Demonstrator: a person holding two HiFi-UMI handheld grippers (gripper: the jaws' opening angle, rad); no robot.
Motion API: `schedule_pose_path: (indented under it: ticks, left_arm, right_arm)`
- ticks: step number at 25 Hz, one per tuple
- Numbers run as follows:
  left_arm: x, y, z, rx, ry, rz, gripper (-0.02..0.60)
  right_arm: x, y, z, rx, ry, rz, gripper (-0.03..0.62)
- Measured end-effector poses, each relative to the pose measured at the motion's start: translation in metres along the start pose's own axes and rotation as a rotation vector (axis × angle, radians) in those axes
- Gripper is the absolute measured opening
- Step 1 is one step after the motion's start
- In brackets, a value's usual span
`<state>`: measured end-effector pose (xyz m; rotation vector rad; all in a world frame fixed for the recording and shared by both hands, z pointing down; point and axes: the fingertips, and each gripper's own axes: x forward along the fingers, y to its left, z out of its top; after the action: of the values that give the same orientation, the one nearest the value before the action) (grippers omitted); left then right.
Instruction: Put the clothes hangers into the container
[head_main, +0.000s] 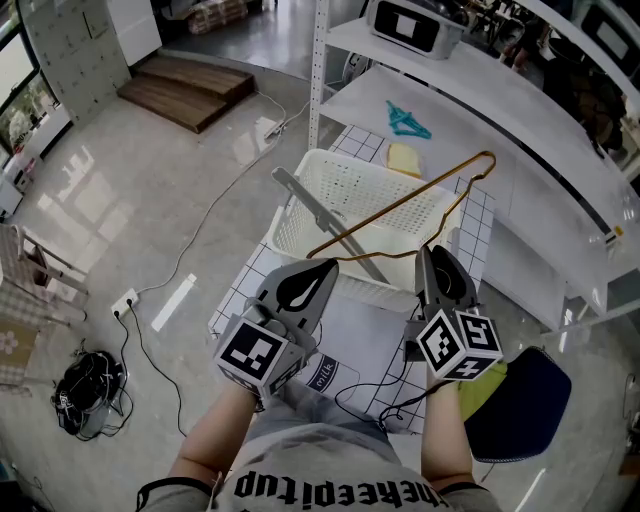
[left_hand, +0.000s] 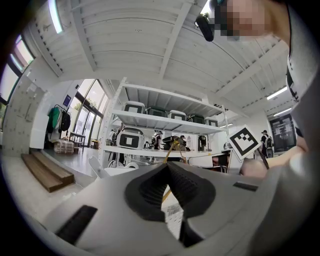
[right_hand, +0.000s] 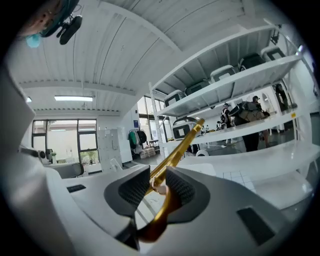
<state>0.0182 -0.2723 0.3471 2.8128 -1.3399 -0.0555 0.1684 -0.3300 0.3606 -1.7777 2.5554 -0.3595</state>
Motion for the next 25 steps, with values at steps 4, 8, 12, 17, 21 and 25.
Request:
schedule_pose_path:
  ticks: [4, 8, 12, 17, 21, 25]
  left_arm:
    - [0.0, -0.005, -0.003, -0.023, 0.025, -0.007, 0.023]
    - [0.002, -0.009, -0.003, -0.015, 0.023, -0.019, 0.023]
    - [0.003, -0.011, -0.001, -0.002, 0.007, -0.027, 0.023]
    - [0.003, -0.013, -0.002, -0.001, 0.006, -0.039, 0.023]
    - [0.002, -0.017, 0.0, 0.007, 0.002, -0.055, 0.023]
    - [0.001, -0.021, 0.003, 0.004, 0.002, -0.077, 0.023]
  right_arm:
    - [-0.004, -0.005, 0.002, -0.044, -0.003, -0.025, 0.133]
    - [-0.009, -0.01, 0.003, -0.036, -0.01, -0.033, 0.135]
    - [-0.014, -0.014, 0.008, -0.036, -0.034, -0.055, 0.135]
    - [-0.022, -0.018, 0.013, -0.033, -0.055, -0.075, 0.135]
    - [-0.029, -0.016, 0.017, -0.02, -0.069, -0.068, 0.129]
    - [-0.037, -0.009, 0.022, 0.0, -0.082, -0.051, 0.086]
